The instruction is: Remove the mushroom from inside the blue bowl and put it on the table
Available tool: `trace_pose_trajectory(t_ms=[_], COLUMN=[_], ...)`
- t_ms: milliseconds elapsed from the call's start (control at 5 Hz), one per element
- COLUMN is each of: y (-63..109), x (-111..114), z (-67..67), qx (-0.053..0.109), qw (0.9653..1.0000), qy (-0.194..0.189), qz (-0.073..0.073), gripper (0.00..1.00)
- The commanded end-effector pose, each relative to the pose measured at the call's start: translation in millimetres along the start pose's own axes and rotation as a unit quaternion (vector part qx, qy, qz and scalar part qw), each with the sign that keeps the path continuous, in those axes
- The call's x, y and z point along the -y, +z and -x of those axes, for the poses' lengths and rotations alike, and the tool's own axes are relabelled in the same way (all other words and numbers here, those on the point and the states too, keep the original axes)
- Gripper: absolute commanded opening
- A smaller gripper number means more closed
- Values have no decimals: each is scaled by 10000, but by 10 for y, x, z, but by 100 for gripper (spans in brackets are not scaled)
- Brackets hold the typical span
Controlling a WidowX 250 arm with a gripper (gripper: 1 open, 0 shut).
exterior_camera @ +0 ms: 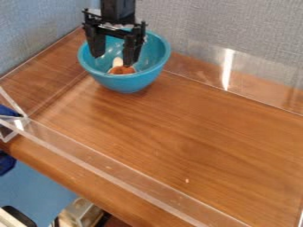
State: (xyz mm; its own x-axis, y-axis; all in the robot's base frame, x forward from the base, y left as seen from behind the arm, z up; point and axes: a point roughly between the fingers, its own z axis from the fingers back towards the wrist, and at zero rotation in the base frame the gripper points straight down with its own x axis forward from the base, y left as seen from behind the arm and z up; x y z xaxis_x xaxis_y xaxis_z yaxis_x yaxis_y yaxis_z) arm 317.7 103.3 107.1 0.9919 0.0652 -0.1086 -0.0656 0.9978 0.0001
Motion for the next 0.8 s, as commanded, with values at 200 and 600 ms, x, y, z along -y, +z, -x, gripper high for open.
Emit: trace_pose_trajectory(t_ms=[200,600], y=[30,-101], x=[-255,-290], z=[-306,-456], qx=[266,192], qw=[9995,9996], qy=[99,-2], qz=[-158,-205], gripper=[100,100])
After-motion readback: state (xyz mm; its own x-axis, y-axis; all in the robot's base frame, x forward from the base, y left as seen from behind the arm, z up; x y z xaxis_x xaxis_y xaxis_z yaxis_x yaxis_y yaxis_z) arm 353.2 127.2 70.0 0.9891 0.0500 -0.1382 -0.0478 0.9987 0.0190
